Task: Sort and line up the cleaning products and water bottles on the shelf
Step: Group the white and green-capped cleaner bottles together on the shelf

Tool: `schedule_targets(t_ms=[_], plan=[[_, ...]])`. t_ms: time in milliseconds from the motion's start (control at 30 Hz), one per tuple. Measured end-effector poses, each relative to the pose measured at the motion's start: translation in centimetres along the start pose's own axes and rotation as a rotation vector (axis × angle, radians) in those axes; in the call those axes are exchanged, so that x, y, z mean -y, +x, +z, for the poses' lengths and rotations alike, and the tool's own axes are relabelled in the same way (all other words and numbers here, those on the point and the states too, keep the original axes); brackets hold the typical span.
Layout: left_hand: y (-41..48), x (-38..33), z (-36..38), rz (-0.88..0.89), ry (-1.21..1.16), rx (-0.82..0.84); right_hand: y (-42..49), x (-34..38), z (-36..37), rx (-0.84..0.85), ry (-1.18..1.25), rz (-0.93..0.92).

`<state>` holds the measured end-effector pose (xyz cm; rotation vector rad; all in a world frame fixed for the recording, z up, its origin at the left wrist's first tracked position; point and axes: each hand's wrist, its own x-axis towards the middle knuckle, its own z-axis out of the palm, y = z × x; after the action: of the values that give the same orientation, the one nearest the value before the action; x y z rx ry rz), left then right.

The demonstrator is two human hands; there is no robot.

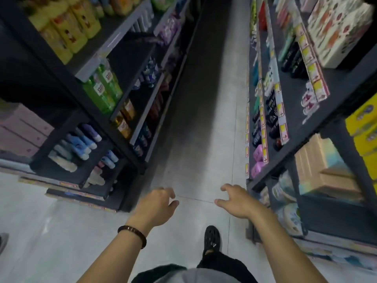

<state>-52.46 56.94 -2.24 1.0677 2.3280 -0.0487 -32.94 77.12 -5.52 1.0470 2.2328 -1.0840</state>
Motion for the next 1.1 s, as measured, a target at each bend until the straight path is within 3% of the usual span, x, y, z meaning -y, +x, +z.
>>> schedule_targets(t_ms=[333, 767, 1100], plan=[[18.4, -1.8, -11.8, -0.049, -0.098, -0.042, 16.3, 5.1, -16.6, -0.077, 0.027, -0.074], [49.4, -2.5, -32.4, 0.155, 0.007, -0.063, 38.8, 16.4, -37.8, -0.09, -0.036, -0.02], [69.9, -7.2, -43.9, 0.224, 0.027, -0.041, 53.8, 14.5, -53.8, -0.15, 0.096, 0.026]])
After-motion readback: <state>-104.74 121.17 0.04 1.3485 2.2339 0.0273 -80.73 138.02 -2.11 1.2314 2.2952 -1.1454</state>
